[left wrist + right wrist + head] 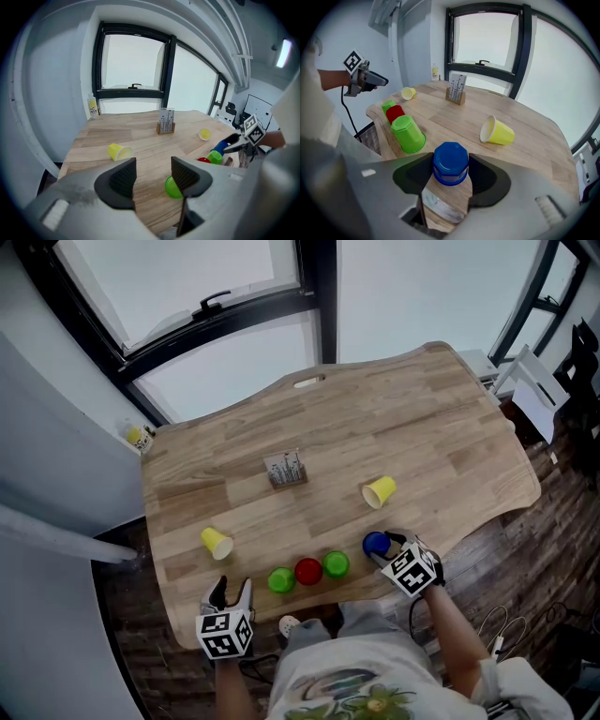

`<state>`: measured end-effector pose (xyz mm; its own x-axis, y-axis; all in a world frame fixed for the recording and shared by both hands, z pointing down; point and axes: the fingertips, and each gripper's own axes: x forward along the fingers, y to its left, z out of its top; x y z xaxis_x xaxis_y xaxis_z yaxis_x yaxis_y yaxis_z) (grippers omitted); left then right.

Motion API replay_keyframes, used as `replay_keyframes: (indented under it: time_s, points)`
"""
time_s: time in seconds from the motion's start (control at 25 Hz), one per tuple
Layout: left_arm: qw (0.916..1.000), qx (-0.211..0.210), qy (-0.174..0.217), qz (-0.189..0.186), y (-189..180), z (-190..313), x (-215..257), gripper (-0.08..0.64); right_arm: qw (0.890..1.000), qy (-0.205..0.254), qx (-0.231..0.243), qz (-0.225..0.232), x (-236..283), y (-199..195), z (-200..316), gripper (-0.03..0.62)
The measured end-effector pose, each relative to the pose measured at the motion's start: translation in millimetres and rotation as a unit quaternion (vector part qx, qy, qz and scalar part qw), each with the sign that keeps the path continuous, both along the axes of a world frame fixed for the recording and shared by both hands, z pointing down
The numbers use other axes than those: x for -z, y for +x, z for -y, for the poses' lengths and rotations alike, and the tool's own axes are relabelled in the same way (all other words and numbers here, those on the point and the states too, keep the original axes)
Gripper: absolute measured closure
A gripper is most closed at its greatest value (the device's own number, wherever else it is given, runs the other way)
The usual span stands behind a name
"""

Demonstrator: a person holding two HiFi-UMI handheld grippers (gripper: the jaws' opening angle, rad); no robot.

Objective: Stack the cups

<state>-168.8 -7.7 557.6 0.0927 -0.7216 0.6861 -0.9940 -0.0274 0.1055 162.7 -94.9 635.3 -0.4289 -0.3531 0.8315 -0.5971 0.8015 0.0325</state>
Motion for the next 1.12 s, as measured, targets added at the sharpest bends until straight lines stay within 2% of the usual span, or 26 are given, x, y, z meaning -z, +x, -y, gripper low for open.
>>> replay_keyframes:
  time_s: [0.28, 0.64, 0.84, 1.12]
  points:
    - [1.0, -0.006, 0.001, -0.002, -6, 0, 0, 0.313, 1.0, 0.007, -0.023, 0.012, 10, -2, 2, 0.357]
    - [0.9998, -0.018, 0.009, -0.008, -4, 3, -1, 0.321, 0.997, 0.055, -0.039, 0.046, 60, -8, 10, 0.357]
    - [0.9997, -0.019, 0.012, -0.01, -8, 1, -1, 0.322, 0.993, 0.085, -0.035, 0.073, 96, -25, 9, 0.357]
    - [0.9996, -0.014, 0.018, -0.014, -16, -3, 0, 0.321, 0.988, 0.098, -0.013, 0.117, 131, -61, 0, 0.357]
